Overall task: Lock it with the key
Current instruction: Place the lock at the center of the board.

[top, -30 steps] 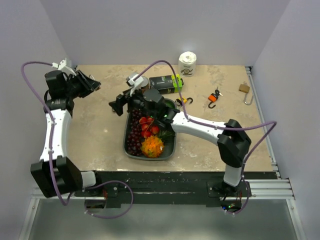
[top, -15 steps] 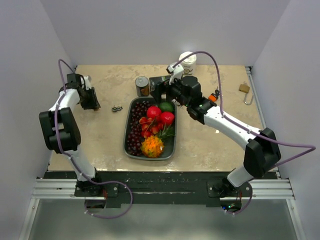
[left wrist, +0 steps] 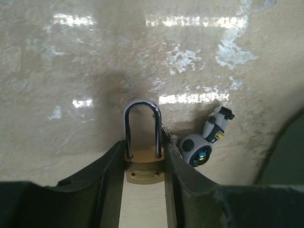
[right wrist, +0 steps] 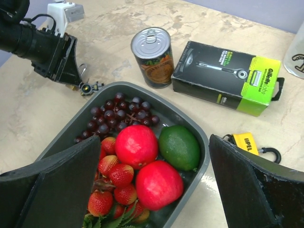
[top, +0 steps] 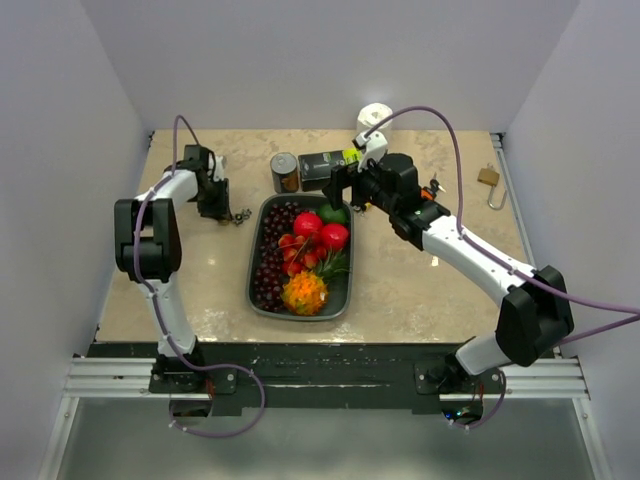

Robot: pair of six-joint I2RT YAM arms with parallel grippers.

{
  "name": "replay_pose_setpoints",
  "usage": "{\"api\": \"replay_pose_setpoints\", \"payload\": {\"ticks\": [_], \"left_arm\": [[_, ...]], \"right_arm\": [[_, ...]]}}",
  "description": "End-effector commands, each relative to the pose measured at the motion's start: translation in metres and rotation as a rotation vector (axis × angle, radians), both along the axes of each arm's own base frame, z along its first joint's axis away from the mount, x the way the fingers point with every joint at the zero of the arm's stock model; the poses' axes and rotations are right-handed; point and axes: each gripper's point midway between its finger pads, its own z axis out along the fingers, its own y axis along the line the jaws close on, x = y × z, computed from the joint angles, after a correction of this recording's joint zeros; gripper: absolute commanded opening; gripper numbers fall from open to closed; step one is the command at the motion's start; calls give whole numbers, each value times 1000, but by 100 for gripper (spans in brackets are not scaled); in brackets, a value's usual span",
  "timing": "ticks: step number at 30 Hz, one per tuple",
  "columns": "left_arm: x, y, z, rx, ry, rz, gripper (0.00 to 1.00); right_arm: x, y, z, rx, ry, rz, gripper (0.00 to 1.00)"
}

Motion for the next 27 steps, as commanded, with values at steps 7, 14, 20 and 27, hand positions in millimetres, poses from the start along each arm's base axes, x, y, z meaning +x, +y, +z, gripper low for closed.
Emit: {"api": "replay_pose_setpoints", "payload": {"ticks": [7, 14, 20, 27], "left_arm": [[10, 5, 7, 76, -21, 23, 0], [0, 21, -4, 163, 48, 22, 15], [-8, 24, -24, 183, 96, 24, 39], [6, 23, 4, 173, 14, 36, 81]], "right_arm": [[9, -14, 15, 15, -32, -41, 99], [11, -17, 16, 8, -39, -46, 99], [14, -22, 17, 8, -41, -58, 99], [22, -39, 27, -42, -61, -73, 99]]}}
